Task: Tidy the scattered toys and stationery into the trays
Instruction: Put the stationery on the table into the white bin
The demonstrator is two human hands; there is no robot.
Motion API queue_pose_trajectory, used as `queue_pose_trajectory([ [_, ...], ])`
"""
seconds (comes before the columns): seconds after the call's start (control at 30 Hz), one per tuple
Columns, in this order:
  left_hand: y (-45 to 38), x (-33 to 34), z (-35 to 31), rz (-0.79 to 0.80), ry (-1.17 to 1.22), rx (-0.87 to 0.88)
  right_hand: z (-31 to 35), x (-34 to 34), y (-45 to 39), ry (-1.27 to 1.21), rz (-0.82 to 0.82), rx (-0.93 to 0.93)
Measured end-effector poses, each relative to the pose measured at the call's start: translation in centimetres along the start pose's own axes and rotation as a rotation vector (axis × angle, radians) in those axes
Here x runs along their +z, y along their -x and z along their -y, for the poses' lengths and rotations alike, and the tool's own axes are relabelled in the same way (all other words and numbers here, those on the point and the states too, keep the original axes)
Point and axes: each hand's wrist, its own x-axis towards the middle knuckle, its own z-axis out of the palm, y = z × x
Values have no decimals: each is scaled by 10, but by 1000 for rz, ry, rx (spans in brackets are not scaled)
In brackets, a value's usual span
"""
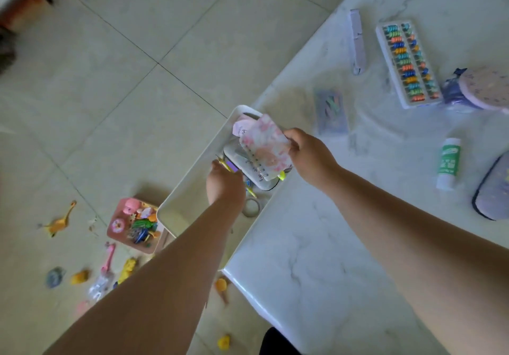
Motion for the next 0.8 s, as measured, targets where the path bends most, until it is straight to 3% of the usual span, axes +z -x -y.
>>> queue_pose_trajectory([
  [0.07, -1, 0, 9, 8, -21, -2, 0, 8, 2, 12, -16, -5],
  [0.2, 4, 0, 6, -32, -92, 53, -15, 8, 14, 116, -197, 42],
  [0.4, 16, 14, -40, -51, -57, 285, -61, -15, 25, 177, -229, 176],
  [0.6, 18, 51, -102, 90, 47, 450, -86, -37, 9, 147, -220, 308],
  [0.8, -10, 94, -151, 294, -18, 330, -99, -47, -30, 123, -231, 376],
])
